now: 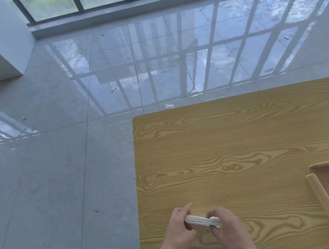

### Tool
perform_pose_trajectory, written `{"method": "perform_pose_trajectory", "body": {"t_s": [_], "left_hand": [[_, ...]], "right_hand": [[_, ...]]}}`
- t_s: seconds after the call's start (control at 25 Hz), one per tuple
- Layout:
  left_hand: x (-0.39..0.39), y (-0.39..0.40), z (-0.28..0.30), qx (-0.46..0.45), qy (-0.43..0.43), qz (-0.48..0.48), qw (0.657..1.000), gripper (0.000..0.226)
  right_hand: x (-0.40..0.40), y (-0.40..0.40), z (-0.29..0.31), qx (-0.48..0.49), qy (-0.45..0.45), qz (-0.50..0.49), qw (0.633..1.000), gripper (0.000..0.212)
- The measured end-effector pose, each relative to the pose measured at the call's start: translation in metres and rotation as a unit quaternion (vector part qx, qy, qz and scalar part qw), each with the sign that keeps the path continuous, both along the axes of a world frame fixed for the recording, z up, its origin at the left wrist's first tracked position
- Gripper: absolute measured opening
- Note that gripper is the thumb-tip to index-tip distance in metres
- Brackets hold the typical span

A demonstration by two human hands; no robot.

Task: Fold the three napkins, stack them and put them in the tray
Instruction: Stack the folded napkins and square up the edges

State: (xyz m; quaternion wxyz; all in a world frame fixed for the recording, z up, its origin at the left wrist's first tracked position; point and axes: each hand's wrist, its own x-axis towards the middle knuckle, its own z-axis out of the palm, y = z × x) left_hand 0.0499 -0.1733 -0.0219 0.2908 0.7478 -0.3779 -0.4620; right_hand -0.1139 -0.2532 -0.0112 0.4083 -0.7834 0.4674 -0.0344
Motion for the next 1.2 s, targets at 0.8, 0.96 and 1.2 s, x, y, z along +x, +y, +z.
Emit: {"method": "perform_pose_trajectory", "body": {"t_s": [0.8, 0.96, 1.2], "left_hand": [[-0.001, 0.004, -0.001, 0.024, 0.219, 0.097, 0.971, 0.107], [0.01, 0.009, 0.005, 0.032, 0.015, -0.018, 0.999, 0.085], [0.001, -0.01, 0.009, 0.015, -0.042, -0.018, 0.999, 0.034]], "right_hand": [[-0.003, 0.005, -0.004, 0.001, -0.003, -0.023, 1.0, 0.044], [-0.006, 0.003, -0.006, 0.006, -0.007, -0.024, 1.0, 0.047], [-0.019, 0.0, -0.009, 0.042, 0.007, -0.085, 0.995, 0.049]]}}
